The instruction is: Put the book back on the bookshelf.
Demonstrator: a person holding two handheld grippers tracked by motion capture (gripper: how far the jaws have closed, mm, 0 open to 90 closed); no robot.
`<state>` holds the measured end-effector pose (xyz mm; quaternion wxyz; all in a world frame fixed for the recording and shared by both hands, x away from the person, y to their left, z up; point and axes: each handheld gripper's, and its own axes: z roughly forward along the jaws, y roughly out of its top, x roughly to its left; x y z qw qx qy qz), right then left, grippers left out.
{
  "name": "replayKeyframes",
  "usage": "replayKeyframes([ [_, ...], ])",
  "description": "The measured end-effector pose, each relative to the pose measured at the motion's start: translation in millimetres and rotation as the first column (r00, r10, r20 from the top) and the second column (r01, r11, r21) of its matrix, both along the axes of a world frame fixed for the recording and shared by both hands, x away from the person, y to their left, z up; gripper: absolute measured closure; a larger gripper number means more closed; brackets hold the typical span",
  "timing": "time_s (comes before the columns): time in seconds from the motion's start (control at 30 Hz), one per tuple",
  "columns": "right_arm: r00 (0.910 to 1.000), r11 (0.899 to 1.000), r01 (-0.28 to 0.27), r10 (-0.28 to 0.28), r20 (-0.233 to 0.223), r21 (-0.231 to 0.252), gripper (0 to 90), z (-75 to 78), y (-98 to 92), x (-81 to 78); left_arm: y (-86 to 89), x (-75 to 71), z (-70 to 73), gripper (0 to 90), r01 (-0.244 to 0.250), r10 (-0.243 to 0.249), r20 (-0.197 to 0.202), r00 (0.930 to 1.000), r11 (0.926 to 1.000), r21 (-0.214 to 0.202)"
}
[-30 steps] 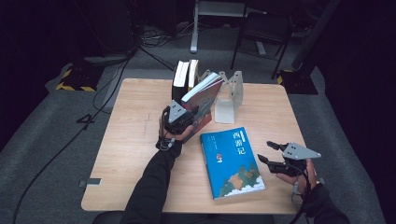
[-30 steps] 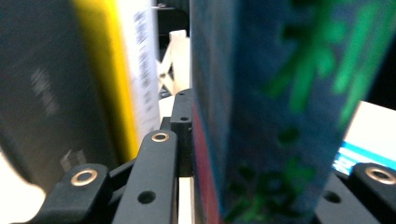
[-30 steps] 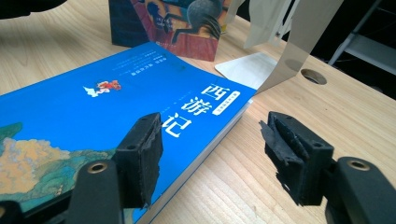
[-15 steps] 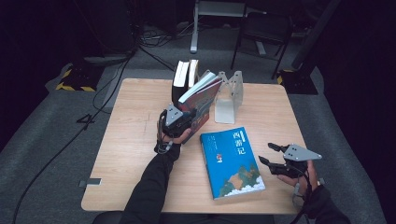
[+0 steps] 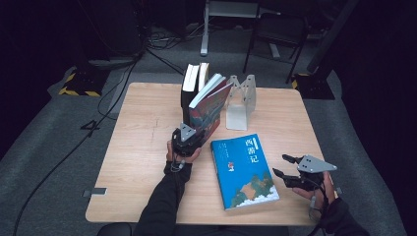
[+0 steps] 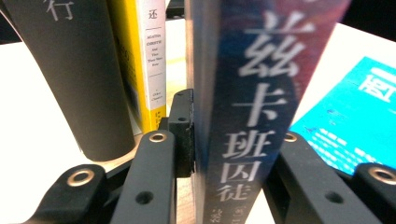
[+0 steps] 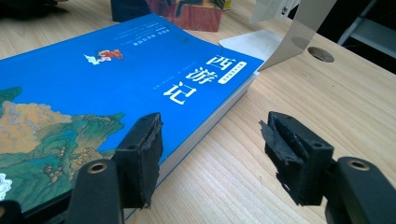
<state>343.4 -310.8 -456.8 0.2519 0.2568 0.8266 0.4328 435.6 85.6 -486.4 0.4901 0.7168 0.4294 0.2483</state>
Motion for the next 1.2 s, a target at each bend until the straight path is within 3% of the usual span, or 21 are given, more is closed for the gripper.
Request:
replayKeyframes([
  [0.27,1.0,1.0,0.001,-0.001,-0.004,-0.004,37.0,-0.7,0.9,0.2,-21.5,12.3,1.6,73.8,-0.031,0.031,0.001,0.9995,0.9992,0.025],
  [0.33,1.0,1.0,0.0,0.0,-0.001,-0.003,37.0,-0.6,0.5,-0.1,-30.3,18.7,2.0,74.0,-0.09,0.09,0.003,0.9959,0.9955,0.03],
  [0.37,1.0,1.0,0.0,0.0,-0.001,-0.003,37.0,-0.6,0.5,-0.1,-30.3,18.7,2.0,74.0,-0.09,0.09,0.003,0.9959,0.9955,0.03],
  [0.4,1.0,1.0,0.0,0.0,0.003,-0.006,37.0,-0.4,0.0,-0.5,-34.8,21.9,2.1,74.0,-0.127,0.127,-0.007,0.9919,0.9919,0.013],
  [0.57,1.0,1.0,-0.002,0.002,0.001,-0.006,37.0,-1.1,-0.3,0.1,-40.6,31.4,2.8,74.0,-0.169,0.168,-0.032,0.9852,0.9854,-0.02],
  [1.03,1.0,1.0,-0.001,0.001,0.003,-0.02,37.0,-1.4,0.7,0.5,-57.2,52.8,3.1,73.0,-0.152,0.153,-0.023,0.988,0.9883,0.009],
  [1.2,1.0,1.0,-0.002,0.002,0.005,-0.015,37.0,-0.9,-0.3,0.9,-64.2,62.8,4.8,72.7,-0.154,0.155,-0.013,0.9879,0.9871,0.045],
])
